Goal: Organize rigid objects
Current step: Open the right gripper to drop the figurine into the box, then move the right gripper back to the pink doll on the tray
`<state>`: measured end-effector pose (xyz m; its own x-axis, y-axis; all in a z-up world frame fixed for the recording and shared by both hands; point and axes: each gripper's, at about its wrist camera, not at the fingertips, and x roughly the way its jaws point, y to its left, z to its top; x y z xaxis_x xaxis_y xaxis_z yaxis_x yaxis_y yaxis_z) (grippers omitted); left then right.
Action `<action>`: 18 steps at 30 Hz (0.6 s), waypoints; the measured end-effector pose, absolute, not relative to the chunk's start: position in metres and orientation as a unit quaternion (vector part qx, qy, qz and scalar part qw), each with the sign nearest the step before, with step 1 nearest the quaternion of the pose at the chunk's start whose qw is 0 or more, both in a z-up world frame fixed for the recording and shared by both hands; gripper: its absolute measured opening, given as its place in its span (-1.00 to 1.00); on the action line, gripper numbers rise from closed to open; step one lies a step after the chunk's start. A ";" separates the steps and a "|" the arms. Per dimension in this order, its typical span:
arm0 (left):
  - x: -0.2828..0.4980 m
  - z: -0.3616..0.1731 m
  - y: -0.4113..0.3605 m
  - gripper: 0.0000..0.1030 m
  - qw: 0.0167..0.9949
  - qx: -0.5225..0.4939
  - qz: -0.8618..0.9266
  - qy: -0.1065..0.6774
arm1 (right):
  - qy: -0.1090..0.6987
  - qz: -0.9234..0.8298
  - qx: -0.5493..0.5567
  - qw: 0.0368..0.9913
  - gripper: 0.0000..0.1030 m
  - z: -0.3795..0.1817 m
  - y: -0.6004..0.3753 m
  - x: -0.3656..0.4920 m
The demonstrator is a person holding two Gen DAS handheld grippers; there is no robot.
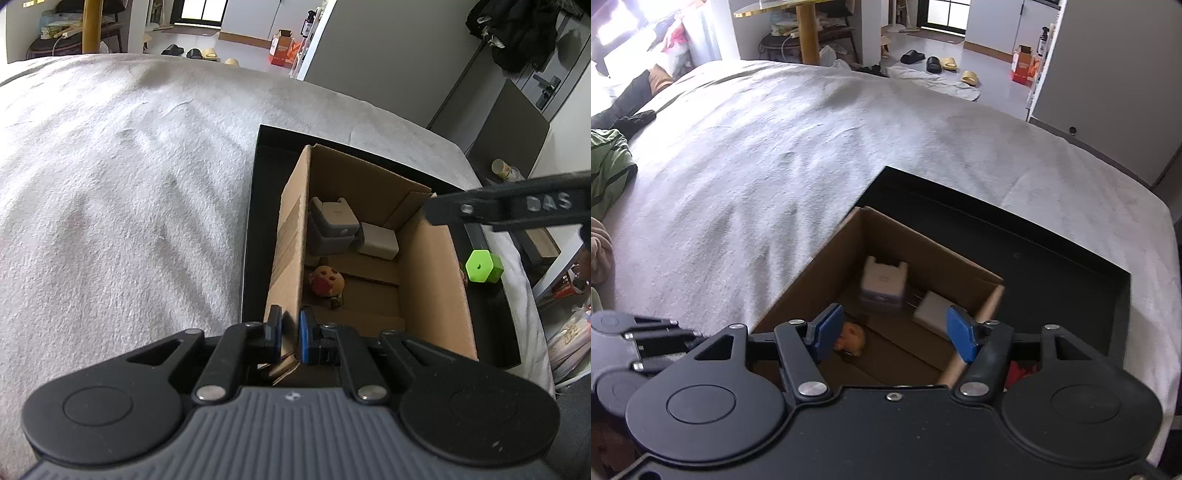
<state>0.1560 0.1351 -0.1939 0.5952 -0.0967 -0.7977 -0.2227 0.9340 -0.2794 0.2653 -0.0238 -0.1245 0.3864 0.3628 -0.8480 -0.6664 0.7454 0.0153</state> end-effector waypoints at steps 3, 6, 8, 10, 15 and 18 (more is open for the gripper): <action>0.157 -0.194 0.133 -0.83 0.875 -0.172 0.039 0.450 | 0.456 0.311 -0.164 0.818 0.24 -0.123 -0.040 0.266; 0.156 -0.193 0.131 -0.83 0.876 -0.167 0.042 0.451 | 0.453 0.304 -0.168 0.821 0.31 -0.123 -0.056 0.266; 0.156 -0.193 0.130 -0.83 0.876 -0.164 0.044 0.452 | 0.455 0.301 -0.171 0.821 0.31 -0.125 -0.065 0.266; 0.157 -0.193 0.128 -0.83 0.875 -0.161 0.045 0.454 | 0.453 0.300 -0.173 0.821 0.32 -0.126 -0.072 0.265; 0.158 -0.193 0.126 -0.83 0.874 -0.155 0.048 0.457 | 0.450 0.293 -0.171 0.826 0.40 -0.129 -0.092 0.265; 0.158 -0.193 0.125 -0.83 0.875 -0.152 0.051 0.456 | 0.453 0.285 -0.165 0.828 0.40 -0.134 -0.106 0.269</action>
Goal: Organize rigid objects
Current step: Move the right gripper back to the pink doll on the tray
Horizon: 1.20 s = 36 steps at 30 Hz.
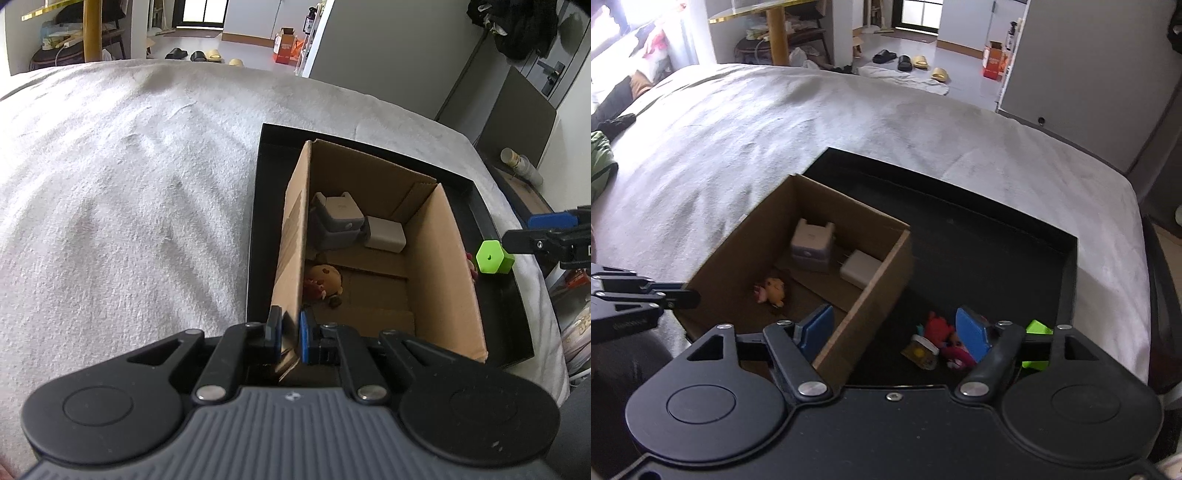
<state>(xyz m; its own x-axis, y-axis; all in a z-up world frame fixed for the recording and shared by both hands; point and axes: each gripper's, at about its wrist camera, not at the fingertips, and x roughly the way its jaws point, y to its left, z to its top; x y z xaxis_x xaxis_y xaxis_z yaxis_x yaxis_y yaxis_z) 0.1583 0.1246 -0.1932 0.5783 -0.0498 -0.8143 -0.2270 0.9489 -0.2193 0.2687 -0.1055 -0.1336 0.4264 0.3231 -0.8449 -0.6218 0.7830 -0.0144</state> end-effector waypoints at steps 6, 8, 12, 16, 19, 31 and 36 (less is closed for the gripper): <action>0.159 -0.192 0.122 -0.83 0.875 -0.144 0.055 0.459 | 0.456 0.282 -0.154 0.830 0.52 -0.142 -0.127 0.271; 0.159 -0.193 0.122 -0.83 0.875 -0.145 0.056 0.460 | 0.454 0.283 -0.146 0.832 0.58 -0.144 -0.135 0.272; 0.159 -0.193 0.122 -0.83 0.874 -0.145 0.058 0.459 | 0.459 0.281 -0.136 0.832 0.58 -0.153 -0.148 0.274; 0.159 -0.192 0.123 -0.83 0.873 -0.150 0.059 0.460 | 0.466 0.281 -0.123 0.830 0.58 -0.165 -0.156 0.274; 0.159 -0.192 0.123 -0.83 0.874 -0.146 0.060 0.460 | 0.468 0.284 -0.110 0.830 0.58 -0.173 -0.161 0.274; 0.163 -0.192 0.117 -0.83 0.871 -0.134 0.072 0.468 | 0.455 0.240 -0.046 0.856 0.32 -0.205 -0.187 0.295; 0.164 -0.193 0.115 -0.83 0.870 -0.128 0.078 0.470 | 0.458 0.235 -0.038 0.856 0.20 -0.217 -0.190 0.309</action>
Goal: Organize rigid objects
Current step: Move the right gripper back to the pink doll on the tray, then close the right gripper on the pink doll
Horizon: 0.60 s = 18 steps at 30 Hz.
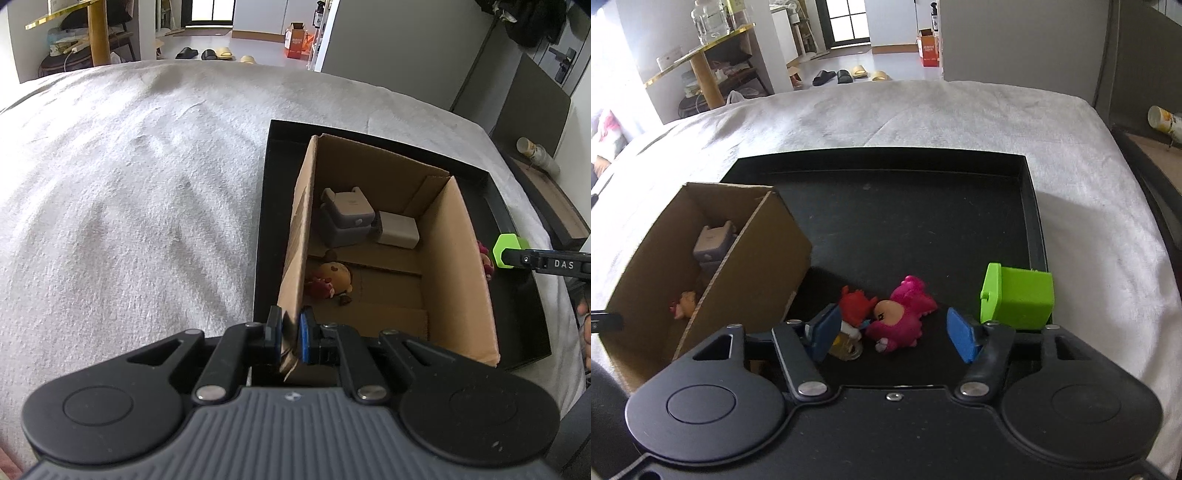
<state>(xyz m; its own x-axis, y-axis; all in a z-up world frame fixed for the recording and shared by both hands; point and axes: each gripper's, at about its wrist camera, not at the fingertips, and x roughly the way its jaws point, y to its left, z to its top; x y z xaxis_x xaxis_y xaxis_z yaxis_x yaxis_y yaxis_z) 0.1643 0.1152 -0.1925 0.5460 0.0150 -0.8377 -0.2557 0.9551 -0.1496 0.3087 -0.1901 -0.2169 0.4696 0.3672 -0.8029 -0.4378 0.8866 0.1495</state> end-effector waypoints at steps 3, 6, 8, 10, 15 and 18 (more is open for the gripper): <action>0.165 -0.193 0.115 -0.83 0.869 -0.128 0.081 0.472 | 0.464 0.232 -0.043 0.854 0.18 -0.226 -0.189 0.316; 0.166 -0.193 0.114 -0.83 0.868 -0.126 0.083 0.474 | 0.470 0.233 -0.042 0.850 0.13 -0.232 -0.186 0.320; 0.167 -0.194 0.114 -0.83 0.867 -0.125 0.084 0.474 | 0.469 0.235 -0.046 0.850 0.12 -0.236 -0.183 0.323; 0.167 -0.194 0.114 -0.83 0.867 -0.124 0.085 0.475 | 0.471 0.235 -0.046 0.849 0.11 -0.240 -0.181 0.326; 0.168 -0.194 0.114 -0.83 0.867 -0.123 0.085 0.475 | 0.482 0.227 -0.047 0.845 0.01 -0.252 -0.176 0.334; 0.168 -0.194 0.114 -0.83 0.867 -0.124 0.085 0.475 | 0.494 0.223 -0.047 0.839 -0.07 -0.260 -0.175 0.338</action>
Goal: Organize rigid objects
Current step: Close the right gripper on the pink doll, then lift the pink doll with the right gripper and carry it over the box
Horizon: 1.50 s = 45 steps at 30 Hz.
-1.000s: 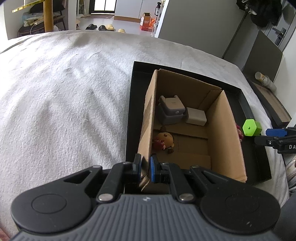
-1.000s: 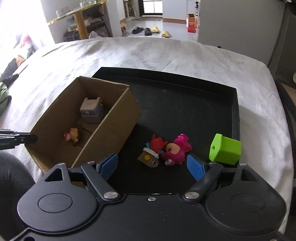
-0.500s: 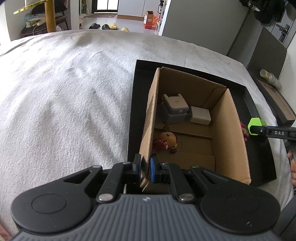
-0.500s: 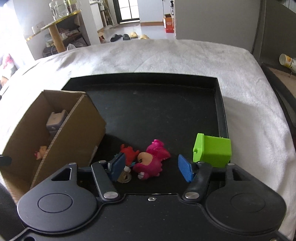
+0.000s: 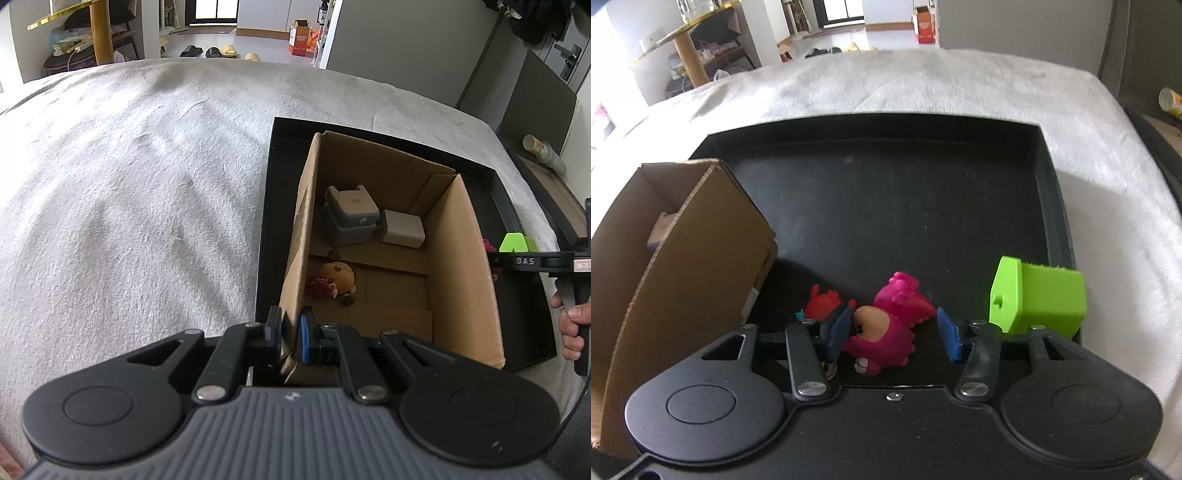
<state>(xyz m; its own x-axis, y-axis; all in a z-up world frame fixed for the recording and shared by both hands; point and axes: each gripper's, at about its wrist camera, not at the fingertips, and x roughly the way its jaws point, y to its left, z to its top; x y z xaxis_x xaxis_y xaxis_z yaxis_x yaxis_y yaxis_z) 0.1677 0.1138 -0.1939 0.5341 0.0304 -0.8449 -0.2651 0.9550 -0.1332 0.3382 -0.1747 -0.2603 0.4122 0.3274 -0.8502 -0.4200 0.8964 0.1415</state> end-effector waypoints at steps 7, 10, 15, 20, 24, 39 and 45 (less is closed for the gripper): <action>0.167 -0.194 0.115 -0.82 0.868 -0.125 0.082 0.473 | 0.520 0.218 -0.051 0.824 -0.26 -0.269 -0.175 0.337; 0.168 -0.195 0.115 -0.83 0.868 -0.125 0.082 0.474 | 0.528 0.217 -0.058 0.819 -0.26 -0.266 -0.175 0.332; 0.167 -0.195 0.116 -0.82 0.868 -0.125 0.080 0.474 | 0.531 0.225 -0.069 0.814 -0.26 -0.252 -0.175 0.321; 0.167 -0.195 0.115 -0.83 0.868 -0.125 0.080 0.473 | 0.529 0.232 -0.085 0.812 -0.26 -0.241 -0.171 0.316; 0.167 -0.194 0.115 -0.83 0.869 -0.123 0.080 0.472 | 0.525 0.236 -0.099 0.812 -0.26 -0.230 -0.168 0.312; 0.165 -0.192 0.107 -0.83 0.873 -0.098 0.086 0.469 | 0.494 0.264 -0.145 0.816 -0.26 -0.184 -0.145 0.293; 0.164 -0.192 0.103 -0.83 0.876 -0.082 0.087 0.468 | 0.475 0.277 -0.156 0.821 -0.26 -0.165 -0.130 0.285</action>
<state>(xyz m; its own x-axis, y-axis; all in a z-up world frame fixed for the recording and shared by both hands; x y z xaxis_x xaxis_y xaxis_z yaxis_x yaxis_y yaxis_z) 0.1637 0.1032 -0.1915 0.5465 0.0763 -0.8340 -0.2290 0.9715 -0.0612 0.2852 -0.1305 -0.1651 0.3956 0.3061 -0.8659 -0.6023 0.7982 0.0070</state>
